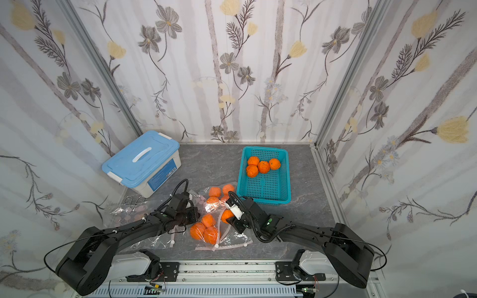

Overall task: Open the zip-top bag and take out the orange
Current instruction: Pick up the orange from the zipper food storage bag, then place the orange in the basket.

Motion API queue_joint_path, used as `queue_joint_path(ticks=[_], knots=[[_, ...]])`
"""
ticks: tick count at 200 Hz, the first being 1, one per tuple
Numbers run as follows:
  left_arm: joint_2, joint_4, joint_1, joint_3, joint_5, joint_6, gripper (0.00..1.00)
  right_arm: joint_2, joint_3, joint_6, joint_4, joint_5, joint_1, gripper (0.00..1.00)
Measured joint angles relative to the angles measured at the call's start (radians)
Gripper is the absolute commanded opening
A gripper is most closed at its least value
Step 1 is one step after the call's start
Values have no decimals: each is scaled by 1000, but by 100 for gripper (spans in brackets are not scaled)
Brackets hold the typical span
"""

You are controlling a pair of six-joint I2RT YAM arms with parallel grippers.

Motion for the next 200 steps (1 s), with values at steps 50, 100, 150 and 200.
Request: queue_joint_path(ticks=[50, 100, 150, 200], knots=[[-14, -9, 3, -1, -4, 8, 0, -180, -92, 87, 49, -24, -109, 28], [-11, -7, 5, -2, -2, 14, 0, -272, -77, 172, 61, -39, -401, 27], [-10, -6, 6, -2, 1, 16, 0, -13, 115, 238, 19, -20, -603, 26], [-13, -7, 8, -2, 1, 16, 0, 306, 322, 304, -46, 33, -690, 26]])
